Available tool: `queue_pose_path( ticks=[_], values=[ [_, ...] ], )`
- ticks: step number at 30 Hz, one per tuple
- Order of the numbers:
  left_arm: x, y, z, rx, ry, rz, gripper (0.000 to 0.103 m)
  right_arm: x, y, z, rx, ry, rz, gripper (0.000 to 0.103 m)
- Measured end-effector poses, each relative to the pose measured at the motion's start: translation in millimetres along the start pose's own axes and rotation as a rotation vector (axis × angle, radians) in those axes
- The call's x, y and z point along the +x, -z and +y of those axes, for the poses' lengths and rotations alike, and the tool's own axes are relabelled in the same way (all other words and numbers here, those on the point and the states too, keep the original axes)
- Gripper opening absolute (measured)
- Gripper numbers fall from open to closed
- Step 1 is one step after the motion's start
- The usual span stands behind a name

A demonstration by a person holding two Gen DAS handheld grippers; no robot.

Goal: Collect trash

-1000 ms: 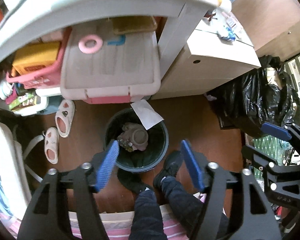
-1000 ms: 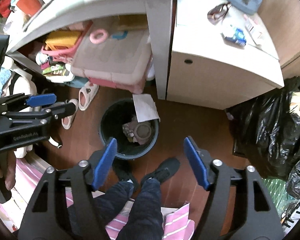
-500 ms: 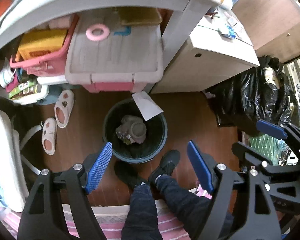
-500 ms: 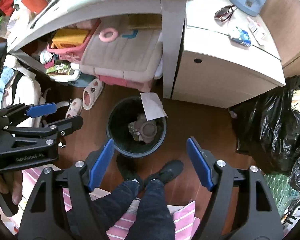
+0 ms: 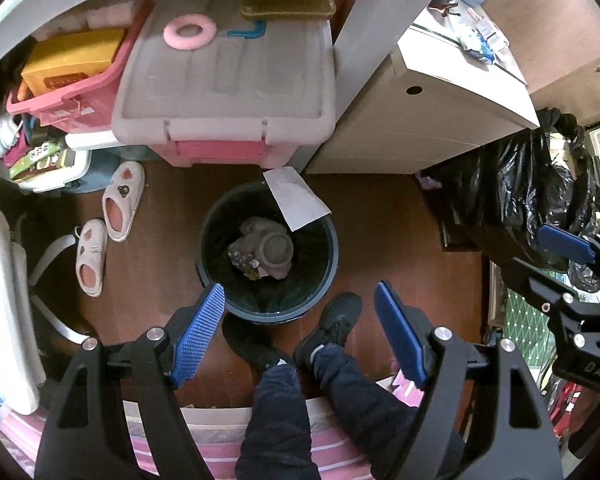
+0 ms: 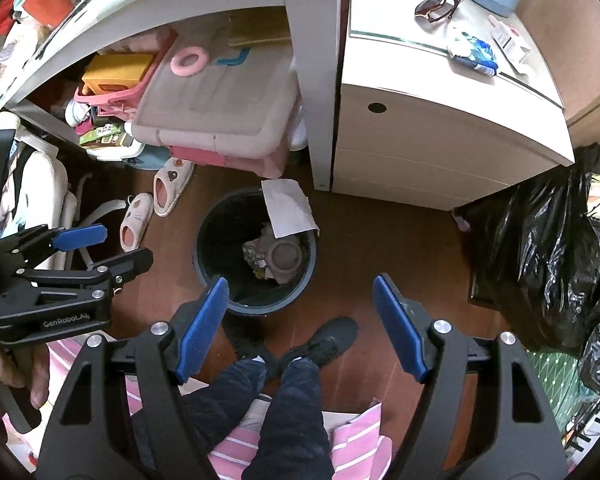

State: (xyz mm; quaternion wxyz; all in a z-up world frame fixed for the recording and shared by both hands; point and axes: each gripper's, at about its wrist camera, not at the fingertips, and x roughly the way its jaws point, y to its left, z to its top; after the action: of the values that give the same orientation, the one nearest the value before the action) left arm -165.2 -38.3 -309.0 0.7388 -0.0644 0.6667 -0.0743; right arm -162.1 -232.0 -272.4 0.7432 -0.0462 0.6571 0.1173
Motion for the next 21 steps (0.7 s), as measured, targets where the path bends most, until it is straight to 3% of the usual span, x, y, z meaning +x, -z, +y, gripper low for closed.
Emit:
queue_pose_path(
  ticks=[6, 14, 21],
  values=[
    [52, 0, 0, -0.034, 0.001, -0.002, 0.076, 46, 1, -12, 0.002, -0.03, -0.015, 0.077],
    [178, -8, 18, -0.163, 0.007, -0.009, 0.075, 140, 8, -27, -0.057, -0.063, -0.024, 0.077],
    [275, -6, 21, -0.19, 0.011, 0.005, 0.074, 205, 21, -47, -0.054, -0.067, -0.039, 0.077]
  ],
)
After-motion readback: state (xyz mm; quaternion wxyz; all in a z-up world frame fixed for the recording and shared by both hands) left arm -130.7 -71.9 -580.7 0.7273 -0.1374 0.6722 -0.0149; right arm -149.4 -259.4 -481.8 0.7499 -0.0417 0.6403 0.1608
